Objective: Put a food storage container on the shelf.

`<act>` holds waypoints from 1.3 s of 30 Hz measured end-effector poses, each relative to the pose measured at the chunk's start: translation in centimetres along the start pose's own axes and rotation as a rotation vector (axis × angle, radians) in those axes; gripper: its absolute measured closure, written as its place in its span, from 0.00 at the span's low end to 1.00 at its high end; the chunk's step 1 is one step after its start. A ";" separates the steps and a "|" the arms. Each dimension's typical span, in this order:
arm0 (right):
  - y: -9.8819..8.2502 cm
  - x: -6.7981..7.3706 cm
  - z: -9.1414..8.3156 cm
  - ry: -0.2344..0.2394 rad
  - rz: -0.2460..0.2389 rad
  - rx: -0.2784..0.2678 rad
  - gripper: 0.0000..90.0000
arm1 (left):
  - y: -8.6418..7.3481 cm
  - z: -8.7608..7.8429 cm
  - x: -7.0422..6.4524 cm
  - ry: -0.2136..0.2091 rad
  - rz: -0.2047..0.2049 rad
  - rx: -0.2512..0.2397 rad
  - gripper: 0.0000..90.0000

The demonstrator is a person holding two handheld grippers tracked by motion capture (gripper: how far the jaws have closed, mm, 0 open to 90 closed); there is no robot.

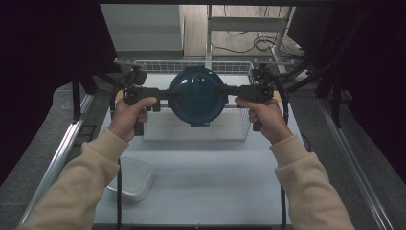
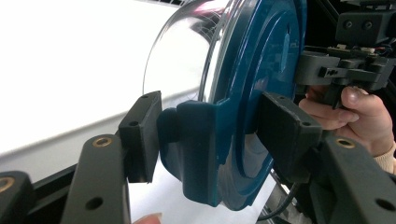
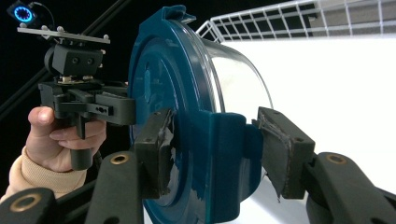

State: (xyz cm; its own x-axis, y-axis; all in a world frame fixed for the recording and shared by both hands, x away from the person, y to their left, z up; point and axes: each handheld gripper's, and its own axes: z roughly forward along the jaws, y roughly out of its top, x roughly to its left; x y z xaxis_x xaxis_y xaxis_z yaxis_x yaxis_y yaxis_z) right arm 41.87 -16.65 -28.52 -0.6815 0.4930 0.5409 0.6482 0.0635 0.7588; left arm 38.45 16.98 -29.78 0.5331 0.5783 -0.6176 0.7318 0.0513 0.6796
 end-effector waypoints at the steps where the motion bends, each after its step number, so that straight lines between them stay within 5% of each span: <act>1: 0.4 0.0 0.1 -0.002 0.001 0.000 0.53 | 0.5 0.0 0.2 -0.002 0.005 0.003 0.46; 12: 3.3 -2.1 1.9 -0.009 0.031 0.003 0.53 | 4.1 1.1 2.8 -0.004 -0.014 0.036 0.46; 22: 3.8 -5.0 4.1 -0.018 0.107 0.023 0.52 | 5.0 2.6 5.8 -0.008 -0.079 0.053 0.46; 29: 4.0 -6.1 4.9 -0.031 0.199 0.029 0.48 | 5.3 3.3 6.8 -0.016 -0.132 0.037 0.46; 34: 3.8 -7.5 5.7 -0.025 0.324 0.030 0.47 | 5.5 4.0 7.5 -0.016 -0.193 0.028 0.44; 39: 3.7 -8.0 6.1 -0.039 0.369 0.025 0.46 | 5.6 4.6 8.7 -0.032 -0.256 0.014 0.43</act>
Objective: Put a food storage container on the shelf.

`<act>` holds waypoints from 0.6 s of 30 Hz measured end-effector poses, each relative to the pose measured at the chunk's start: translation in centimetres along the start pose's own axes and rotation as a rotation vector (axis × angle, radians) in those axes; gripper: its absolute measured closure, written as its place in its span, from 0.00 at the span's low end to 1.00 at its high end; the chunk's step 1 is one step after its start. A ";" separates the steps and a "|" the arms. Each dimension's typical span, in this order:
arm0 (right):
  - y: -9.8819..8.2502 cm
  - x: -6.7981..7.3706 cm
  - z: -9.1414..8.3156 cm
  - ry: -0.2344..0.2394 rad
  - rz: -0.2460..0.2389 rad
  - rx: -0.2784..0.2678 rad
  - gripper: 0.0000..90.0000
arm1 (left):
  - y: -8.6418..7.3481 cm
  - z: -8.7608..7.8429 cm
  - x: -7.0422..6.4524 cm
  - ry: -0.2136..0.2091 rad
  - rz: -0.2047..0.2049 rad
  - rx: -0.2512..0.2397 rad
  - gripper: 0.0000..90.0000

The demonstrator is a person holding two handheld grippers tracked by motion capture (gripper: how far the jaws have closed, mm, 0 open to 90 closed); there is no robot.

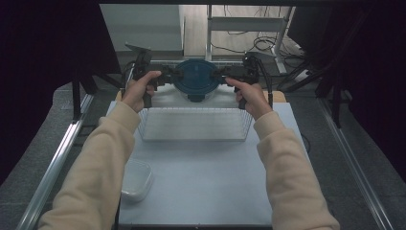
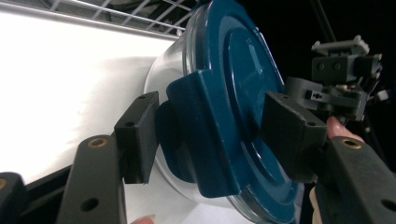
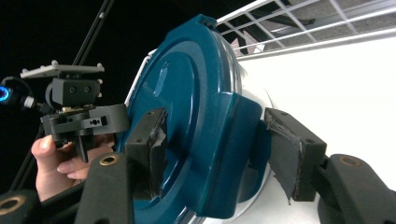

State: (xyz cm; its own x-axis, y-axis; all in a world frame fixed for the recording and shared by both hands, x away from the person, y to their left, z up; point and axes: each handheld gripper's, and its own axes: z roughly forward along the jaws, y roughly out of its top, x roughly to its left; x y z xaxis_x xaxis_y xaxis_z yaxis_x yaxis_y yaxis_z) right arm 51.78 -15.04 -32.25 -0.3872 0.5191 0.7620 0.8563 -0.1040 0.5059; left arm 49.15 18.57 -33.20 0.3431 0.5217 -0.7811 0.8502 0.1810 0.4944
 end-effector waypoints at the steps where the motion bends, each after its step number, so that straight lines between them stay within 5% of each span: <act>1: 0.0 -0.1 0.1 -0.002 0.007 -0.004 0.45 | 0.0 0.1 0.2 -0.005 -0.008 -0.006 0.43; 9: 0.0 -0.3 0.3 -0.007 0.026 -0.033 0.44 | 0.0 0.4 0.5 -0.006 0.011 -0.030 0.42; 11: -0.3 0.1 0.3 -0.039 -0.016 -0.042 0.33 | -0.2 0.2 -0.2 0.064 0.078 -0.051 0.31; 15: -0.9 1.8 -0.3 -0.105 -0.123 -0.078 0.14 | -0.8 -1.1 -1.2 0.091 0.165 -0.108 0.19; 17: -1.6 3.1 -1.3 -0.182 -0.229 -0.119 0.09 | -1.4 -1.8 -2.0 0.147 0.234 -0.120 0.17; 18: -1.6 3.1 -1.3 -0.182 -0.229 -0.119 0.09 | -1.8 -2.2 -2.4 0.165 0.269 -0.121 0.17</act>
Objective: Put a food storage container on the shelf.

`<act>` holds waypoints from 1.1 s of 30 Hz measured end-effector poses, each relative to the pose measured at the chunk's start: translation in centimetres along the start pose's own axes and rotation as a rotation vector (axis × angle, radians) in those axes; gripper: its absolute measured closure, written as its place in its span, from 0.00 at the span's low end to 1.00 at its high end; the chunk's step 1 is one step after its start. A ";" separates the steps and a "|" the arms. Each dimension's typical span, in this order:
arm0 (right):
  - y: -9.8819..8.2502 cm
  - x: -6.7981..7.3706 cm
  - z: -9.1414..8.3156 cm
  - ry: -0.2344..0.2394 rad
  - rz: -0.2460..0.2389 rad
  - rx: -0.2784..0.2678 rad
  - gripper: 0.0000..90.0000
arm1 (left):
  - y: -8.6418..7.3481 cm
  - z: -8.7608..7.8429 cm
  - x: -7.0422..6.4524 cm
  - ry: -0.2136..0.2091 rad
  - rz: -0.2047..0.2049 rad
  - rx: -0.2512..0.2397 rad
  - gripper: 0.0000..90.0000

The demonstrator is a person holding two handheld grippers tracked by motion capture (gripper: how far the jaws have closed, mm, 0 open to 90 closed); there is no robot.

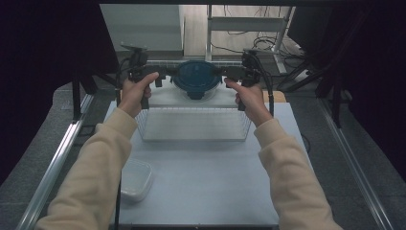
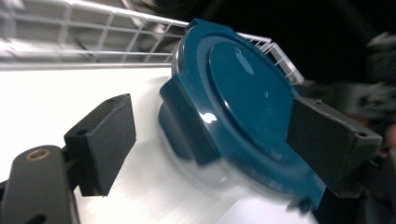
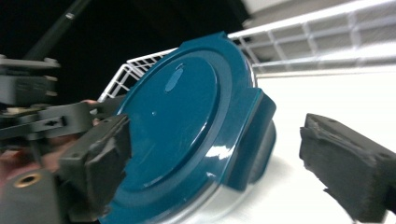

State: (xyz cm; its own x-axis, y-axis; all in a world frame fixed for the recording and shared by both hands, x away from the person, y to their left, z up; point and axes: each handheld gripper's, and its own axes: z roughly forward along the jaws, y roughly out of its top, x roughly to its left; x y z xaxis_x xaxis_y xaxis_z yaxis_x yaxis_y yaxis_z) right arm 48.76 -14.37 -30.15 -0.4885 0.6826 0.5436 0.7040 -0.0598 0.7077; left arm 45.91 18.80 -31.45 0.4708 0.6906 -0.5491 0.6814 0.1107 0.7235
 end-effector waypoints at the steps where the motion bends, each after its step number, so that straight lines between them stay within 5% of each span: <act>1: -0.1 0.4 -0.5 -0.016 -0.040 -0.005 0.09 | -0.3 -0.5 -0.4 0.013 0.031 -0.005 0.17; 6: -1.7 1.4 -3.5 -0.078 -0.216 0.001 0.10 | -3.3 -3.0 -2.0 0.053 0.142 -0.025 0.20; 10: -4.2 1.5 -6.1 -0.039 -0.319 -0.029 0.16 | -6.7 -4.2 -2.9 0.040 0.204 -0.001 0.21; 18: -10.5 1.5 -9.4 -0.039 -0.437 -0.030 0.23 | -13.8 -5.6 -3.8 0.061 0.300 0.017 0.23; 27: -17.7 0.5 -9.9 -0.036 -0.484 0.047 0.27 | -19.4 -5.9 -3.4 0.065 0.341 0.116 0.26; 33: -21.7 -1.2 -9.2 -0.039 -0.458 0.142 0.27 | -22.9 -5.7 -2.4 0.052 0.313 0.176 0.29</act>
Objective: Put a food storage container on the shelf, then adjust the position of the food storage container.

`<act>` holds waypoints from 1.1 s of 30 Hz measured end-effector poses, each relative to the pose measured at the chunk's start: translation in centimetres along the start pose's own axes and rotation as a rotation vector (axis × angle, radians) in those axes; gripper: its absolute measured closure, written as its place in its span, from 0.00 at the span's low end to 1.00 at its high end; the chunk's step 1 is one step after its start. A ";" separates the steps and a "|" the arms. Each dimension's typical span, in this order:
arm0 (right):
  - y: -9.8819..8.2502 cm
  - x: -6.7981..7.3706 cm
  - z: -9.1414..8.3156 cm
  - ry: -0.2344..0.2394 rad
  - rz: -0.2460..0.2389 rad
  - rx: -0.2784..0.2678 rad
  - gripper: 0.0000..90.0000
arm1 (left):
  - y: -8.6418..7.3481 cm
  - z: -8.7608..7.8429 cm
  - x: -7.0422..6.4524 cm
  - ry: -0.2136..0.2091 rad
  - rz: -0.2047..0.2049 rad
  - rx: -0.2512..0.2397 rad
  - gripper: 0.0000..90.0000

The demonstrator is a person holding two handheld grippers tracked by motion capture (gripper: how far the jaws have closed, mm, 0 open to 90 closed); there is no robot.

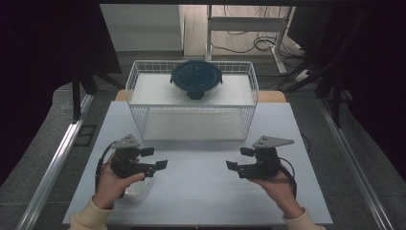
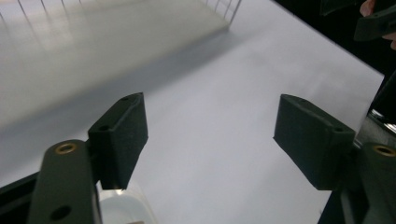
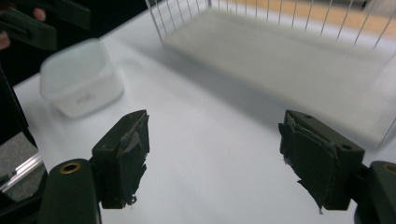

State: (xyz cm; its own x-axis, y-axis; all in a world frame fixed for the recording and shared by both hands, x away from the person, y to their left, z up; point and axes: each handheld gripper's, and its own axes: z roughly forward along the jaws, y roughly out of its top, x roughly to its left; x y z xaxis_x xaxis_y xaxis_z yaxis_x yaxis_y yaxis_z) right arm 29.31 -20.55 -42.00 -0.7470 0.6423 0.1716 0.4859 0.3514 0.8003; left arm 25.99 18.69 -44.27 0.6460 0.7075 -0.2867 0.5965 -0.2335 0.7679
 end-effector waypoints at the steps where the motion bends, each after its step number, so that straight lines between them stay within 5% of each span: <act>1: -0.5 0.0 0.2 0.005 0.005 0.014 0.27 | -0.5 0.3 0.1 -0.001 -0.005 0.016 0.29; 4: -1.8 -0.2 0.4 -0.003 0.026 0.018 0.29 | -1.4 0.7 0.2 0.010 -0.023 0.034 0.30; 9: -3.6 -0.5 0.5 -0.006 0.051 0.037 0.29 | -1.4 0.7 -0.3 0.029 0.007 0.035 0.30; 19: -4.4 -1.0 0.2 0.016 0.056 0.044 0.30 | -1.6 0.4 0.1 0.055 -0.021 0.018 0.30; 26: -4.6 -0.5 0.5 0.011 0.023 0.068 0.29 | -1.4 -1.1 0.7 0.073 -0.032 -0.019 0.30; 33: -5.2 -0.8 0.4 -0.001 0.039 0.082 0.28 | -1.1 -3.7 1.9 0.143 -0.046 -0.078 0.30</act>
State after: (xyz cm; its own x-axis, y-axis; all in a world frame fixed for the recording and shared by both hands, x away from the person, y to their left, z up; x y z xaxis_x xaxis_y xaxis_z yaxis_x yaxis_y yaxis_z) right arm 27.56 -22.66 -46.57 -0.7266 0.6569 0.2012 0.5502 0.3809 0.7431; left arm 24.80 22.77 -43.60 0.5408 0.8055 -0.2423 0.5817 -0.1501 0.7994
